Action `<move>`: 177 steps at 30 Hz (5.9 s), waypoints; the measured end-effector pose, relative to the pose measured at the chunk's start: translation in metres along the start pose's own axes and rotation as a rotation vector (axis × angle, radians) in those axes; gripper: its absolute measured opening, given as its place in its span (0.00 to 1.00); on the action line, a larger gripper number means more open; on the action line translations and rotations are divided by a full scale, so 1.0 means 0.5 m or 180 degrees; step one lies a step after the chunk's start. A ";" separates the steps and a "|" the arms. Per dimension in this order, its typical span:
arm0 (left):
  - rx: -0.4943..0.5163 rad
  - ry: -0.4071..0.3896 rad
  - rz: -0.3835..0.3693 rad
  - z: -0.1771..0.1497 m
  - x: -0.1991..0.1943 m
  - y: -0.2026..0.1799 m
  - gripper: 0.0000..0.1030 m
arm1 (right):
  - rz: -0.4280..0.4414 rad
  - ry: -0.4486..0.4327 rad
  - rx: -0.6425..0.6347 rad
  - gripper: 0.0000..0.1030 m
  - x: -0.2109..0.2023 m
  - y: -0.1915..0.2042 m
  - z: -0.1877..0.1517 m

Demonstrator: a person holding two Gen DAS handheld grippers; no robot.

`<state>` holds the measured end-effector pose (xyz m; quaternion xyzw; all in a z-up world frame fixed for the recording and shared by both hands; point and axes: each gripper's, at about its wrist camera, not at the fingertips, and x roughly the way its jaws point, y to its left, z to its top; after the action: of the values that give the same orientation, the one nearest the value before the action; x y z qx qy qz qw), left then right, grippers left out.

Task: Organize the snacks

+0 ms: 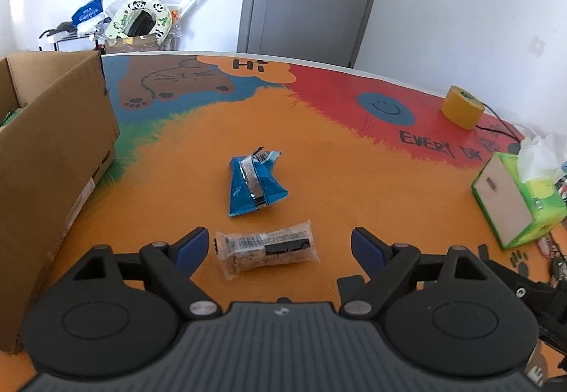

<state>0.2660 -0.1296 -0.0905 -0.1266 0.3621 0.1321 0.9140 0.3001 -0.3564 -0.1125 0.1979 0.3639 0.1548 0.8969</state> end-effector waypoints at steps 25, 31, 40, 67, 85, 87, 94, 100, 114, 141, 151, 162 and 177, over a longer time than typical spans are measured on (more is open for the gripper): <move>0.0016 -0.0207 -0.0062 0.018 -0.033 0.077 0.49 | 0.0158 0.0023 -0.0245 0.97 0.040 0.099 0.000; 0.0046 -0.0369 -0.0118 0.056 -0.070 0.100 0.49 | 0.0283 0.0087 -0.0248 0.84 0.062 0.135 0.006; -0.0006 -0.0467 -0.0097 0.092 -0.065 0.130 0.49 | 0.0494 0.0187 -0.0293 0.70 0.099 0.191 0.016; -0.0140 -0.0493 -0.0163 0.104 -0.049 0.150 0.49 | 0.0735 0.0484 -0.0105 0.08 0.183 0.203 0.001; -0.0131 -0.0642 -0.0243 0.093 -0.130 0.149 0.49 | 0.0750 0.0103 -0.0168 0.05 0.054 0.195 0.015; -0.0140 -0.0672 -0.0228 0.095 -0.143 0.156 0.49 | 0.0780 0.0060 -0.0197 0.05 0.041 0.204 0.017; -0.0194 -0.0782 -0.0173 0.104 -0.194 0.195 0.49 | 0.0910 -0.0058 -0.0310 0.05 0.002 0.251 0.022; -0.0302 -0.0867 -0.0086 0.111 -0.234 0.253 0.49 | 0.1049 -0.0104 -0.0430 0.05 -0.012 0.296 0.019; -0.0516 -0.0891 0.0059 0.118 -0.270 0.382 0.49 | 0.1258 -0.0080 -0.0699 0.05 -0.014 0.417 -0.007; -0.0991 -0.0643 0.0036 0.124 -0.265 0.568 0.76 | 0.1399 0.0189 -0.1136 0.05 0.029 0.614 -0.069; -0.1056 -0.0565 0.0098 0.121 -0.264 0.588 0.80 | 0.1164 0.0123 -0.1090 0.51 0.024 0.608 -0.068; -0.0875 -0.0397 0.0037 0.104 -0.252 0.528 0.87 | 0.0871 0.0055 -0.0952 0.61 -0.012 0.521 -0.064; -0.0547 -0.0449 -0.0018 0.074 -0.307 0.451 0.95 | 0.0796 -0.0065 -0.0887 0.91 -0.092 0.439 -0.068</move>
<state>0.1063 0.0697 0.0115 -0.1960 0.2839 0.1687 0.9233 0.2147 -0.1758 -0.0050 0.1170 0.3024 0.3120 0.8930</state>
